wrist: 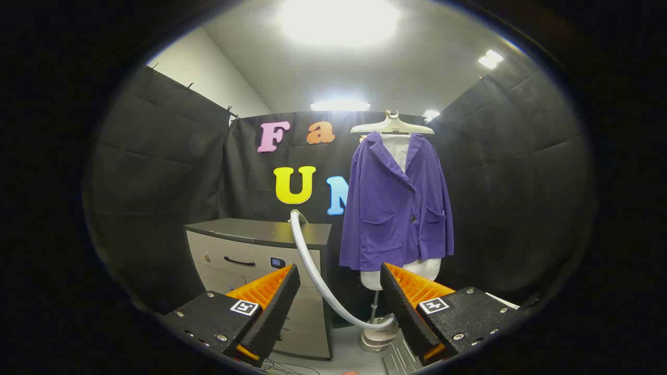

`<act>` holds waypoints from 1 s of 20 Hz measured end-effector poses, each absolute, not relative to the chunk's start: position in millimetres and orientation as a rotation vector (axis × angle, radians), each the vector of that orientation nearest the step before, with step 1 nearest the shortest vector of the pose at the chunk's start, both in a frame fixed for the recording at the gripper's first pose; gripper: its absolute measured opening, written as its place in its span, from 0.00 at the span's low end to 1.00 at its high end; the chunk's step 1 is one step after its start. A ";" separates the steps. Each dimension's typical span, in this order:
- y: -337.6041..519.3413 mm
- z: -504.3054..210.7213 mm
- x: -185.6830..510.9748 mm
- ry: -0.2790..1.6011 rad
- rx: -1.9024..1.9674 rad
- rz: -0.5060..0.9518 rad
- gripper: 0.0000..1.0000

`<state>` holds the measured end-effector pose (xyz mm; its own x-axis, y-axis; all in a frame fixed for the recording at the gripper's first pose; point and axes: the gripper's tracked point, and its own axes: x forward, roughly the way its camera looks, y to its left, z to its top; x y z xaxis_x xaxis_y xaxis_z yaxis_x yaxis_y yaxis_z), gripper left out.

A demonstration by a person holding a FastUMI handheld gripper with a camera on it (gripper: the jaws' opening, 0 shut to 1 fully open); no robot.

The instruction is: Iron the clothes twice with a garment steamer, once on the left side and once on the right side.

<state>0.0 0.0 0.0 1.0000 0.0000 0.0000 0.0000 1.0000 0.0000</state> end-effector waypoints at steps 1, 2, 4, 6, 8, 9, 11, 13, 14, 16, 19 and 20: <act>-0.4 0.4 0.3 -0.001 0.001 0.002 0.95; -0.4 -1.1 -1.3 -0.002 0.001 0.003 0.95; -0.4 0.2 -2.3 -0.006 0.001 0.005 0.95; 0.3 -0.7 -3.3 -0.005 0.001 0.009 0.95; 0.5 0.6 -1.7 -0.005 0.005 0.011 0.95; 0.3 0.8 -2.4 -0.007 0.006 0.014 0.95; 0.5 2.7 -3.1 -0.011 0.003 0.015 0.95; 2.1 3.9 -2.8 -0.015 0.004 0.017 0.95; 2.0 4.3 -2.5 -0.015 0.006 0.018 0.95; 1.6 6.4 -1.9 -0.020 0.011 0.018 0.95; 4.8 8.8 2.7 -0.019 0.016 0.021 0.95; 6.5 9.7 3.8 -0.020 0.019 0.022 0.95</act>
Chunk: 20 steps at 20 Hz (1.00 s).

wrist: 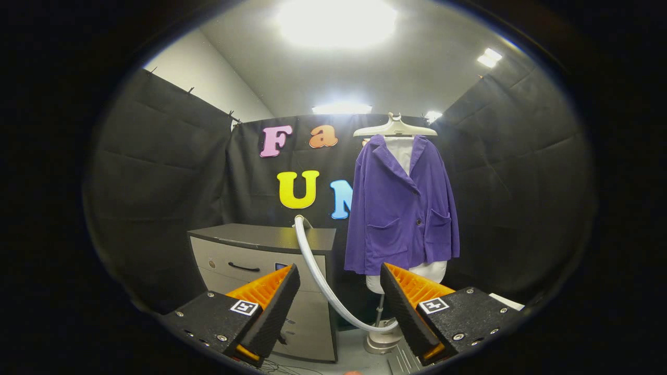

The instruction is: Iron the clothes twice with a garment steamer, once on the left side and once on the right side.

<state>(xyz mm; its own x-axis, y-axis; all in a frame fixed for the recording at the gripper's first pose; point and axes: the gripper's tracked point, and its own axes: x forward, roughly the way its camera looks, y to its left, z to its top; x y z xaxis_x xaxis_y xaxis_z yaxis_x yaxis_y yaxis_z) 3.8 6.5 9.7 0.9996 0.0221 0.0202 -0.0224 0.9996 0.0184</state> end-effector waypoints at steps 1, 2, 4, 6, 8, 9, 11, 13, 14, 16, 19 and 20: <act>7.1 12.8 4.3 -0.023 0.022 0.022 0.96; 9.5 16.1 5.7 -0.029 0.026 0.024 0.95; 15.5 28.0 8.7 -0.044 0.034 0.036 0.95; 19.4 43.7 12.8 -0.064 0.043 0.045 0.95; 28.5 59.4 20.9 -0.073 0.051 0.068 0.95; 32.9 65.9 26.4 -0.070 0.052 0.083 0.95; 38.5 82.3 40.5 -0.073 0.054 0.113 0.95; 45.0 96.9 55.5 -0.074 0.075 0.146 0.95; 48.0 104.9 66.1 -0.074 0.089 0.161 0.95; 52.8 120.7 86.2 -0.067 0.107 0.187 0.95; 55.4 141.9 119.3 -0.050 0.126 0.210 0.95; 58.9 149.8 128.8 -0.048 0.143 0.224 0.95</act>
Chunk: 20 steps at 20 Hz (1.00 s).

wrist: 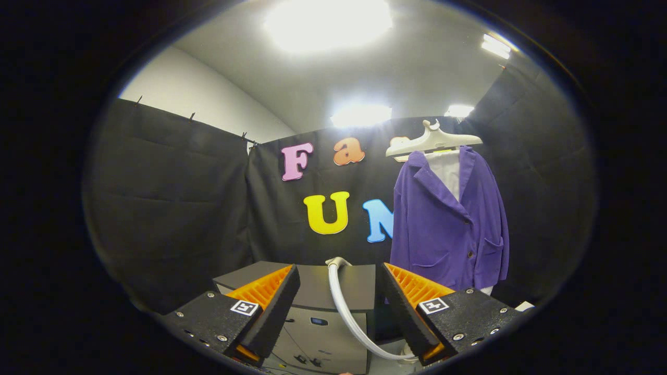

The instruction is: Iron the clothes twice with a garment steamer, once on the left side and once on the right side.

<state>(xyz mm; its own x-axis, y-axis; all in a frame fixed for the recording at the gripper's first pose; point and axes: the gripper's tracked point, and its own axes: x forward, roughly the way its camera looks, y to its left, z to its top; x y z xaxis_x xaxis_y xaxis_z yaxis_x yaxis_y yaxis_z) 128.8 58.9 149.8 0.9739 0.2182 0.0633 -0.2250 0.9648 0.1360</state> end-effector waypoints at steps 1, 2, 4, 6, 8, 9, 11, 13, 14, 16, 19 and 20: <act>61.0 158.6 139.2 -0.047 0.161 0.235 0.95; 61.2 165.9 150.7 -0.041 0.175 0.245 0.95; 63.9 180.1 172.2 -0.028 0.189 0.265 0.94; 68.8 192.8 193.7 -0.014 0.189 0.286 0.94; 75.5 199.1 214.7 0.010 0.182 0.305 0.95; 78.6 202.2 225.4 0.022 0.179 0.315 0.95; 86.8 208.8 245.5 0.039 0.183 0.337 0.95; 96.3 212.9 267.4 0.059 0.187 0.360 0.95; 99.3 212.2 280.5 0.075 0.186 0.363 0.95; 105.0 206.4 308.7 0.113 0.186 0.364 0.95; 120.5 192.9 348.0 0.182 0.203 0.377 0.95; 125.6 187.9 361.4 0.204 0.215 0.381 0.95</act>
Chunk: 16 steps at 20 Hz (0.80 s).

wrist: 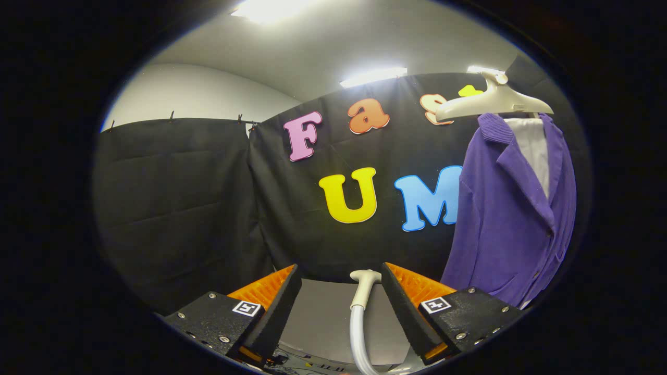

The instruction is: Iron the clothes twice with a garment steamer, once on the left side and once on the right side.

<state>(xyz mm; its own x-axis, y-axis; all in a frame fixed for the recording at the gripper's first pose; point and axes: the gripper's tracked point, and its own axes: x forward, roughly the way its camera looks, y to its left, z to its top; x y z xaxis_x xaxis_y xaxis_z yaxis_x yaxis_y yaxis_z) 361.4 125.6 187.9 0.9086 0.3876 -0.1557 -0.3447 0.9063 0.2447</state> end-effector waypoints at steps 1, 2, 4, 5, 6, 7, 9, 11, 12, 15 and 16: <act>129.4 180.2 375.7 0.228 0.220 0.382 0.95; 131.9 173.3 390.7 0.250 0.221 0.374 0.95; 136.5 157.0 420.0 0.296 0.220 0.362 0.95; 138.5 147.0 430.9 0.324 0.219 0.353 0.95; 140.7 138.5 443.4 0.347 0.218 0.349 0.95; 144.0 128.8 457.3 0.371 0.216 0.342 0.95; 150.2 107.8 480.3 0.428 0.200 0.336 0.95; 156.1 84.6 498.5 0.497 0.211 0.334 0.95; 159.3 72.0 507.5 0.541 0.225 0.335 0.95; 163.0 39.6 530.9 0.630 0.239 0.326 0.94; 166.1 29.4 535.6 0.665 0.251 0.330 0.94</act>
